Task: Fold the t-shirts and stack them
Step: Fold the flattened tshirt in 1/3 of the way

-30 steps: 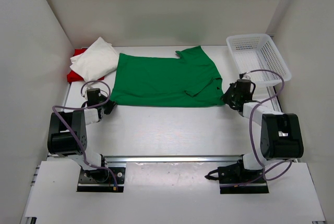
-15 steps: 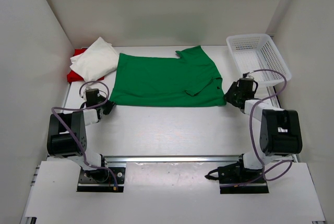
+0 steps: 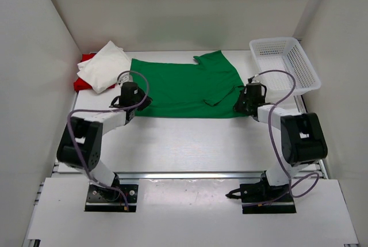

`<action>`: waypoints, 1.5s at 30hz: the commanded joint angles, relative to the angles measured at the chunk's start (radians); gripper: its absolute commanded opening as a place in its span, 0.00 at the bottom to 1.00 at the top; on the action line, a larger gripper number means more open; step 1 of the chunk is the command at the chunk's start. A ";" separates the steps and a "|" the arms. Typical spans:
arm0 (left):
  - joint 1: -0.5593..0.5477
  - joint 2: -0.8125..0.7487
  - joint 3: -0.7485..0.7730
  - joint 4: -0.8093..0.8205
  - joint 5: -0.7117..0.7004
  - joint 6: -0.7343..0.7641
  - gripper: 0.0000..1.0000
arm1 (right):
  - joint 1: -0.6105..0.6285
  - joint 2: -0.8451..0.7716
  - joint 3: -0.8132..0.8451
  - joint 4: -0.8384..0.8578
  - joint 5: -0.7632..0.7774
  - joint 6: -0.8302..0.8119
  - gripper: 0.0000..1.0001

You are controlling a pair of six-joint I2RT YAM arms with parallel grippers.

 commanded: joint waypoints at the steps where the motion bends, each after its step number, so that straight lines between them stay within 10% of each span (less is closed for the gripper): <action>1: 0.026 0.126 0.052 -0.007 0.037 -0.005 0.10 | 0.005 0.065 0.085 -0.008 -0.062 -0.032 0.00; 9: 0.151 0.202 -0.079 0.079 0.214 -0.090 0.06 | -0.021 0.054 -0.059 -0.047 -0.088 0.070 0.00; 18: 0.242 -0.128 -0.415 0.095 0.327 -0.131 0.09 | -0.052 -0.344 -0.471 -0.079 -0.171 0.162 0.00; 28: 0.189 -0.632 -0.508 -0.187 0.232 -0.028 0.18 | -0.064 -0.794 -0.472 -0.335 -0.172 0.118 0.00; 37: -0.077 -0.441 -0.257 -0.120 0.109 0.060 0.22 | 0.292 -0.517 -0.320 -0.050 -0.099 0.070 0.12; 45: -0.148 -0.323 -0.293 -0.006 0.140 0.051 0.21 | 0.289 -0.343 -0.269 0.014 -0.085 0.064 0.26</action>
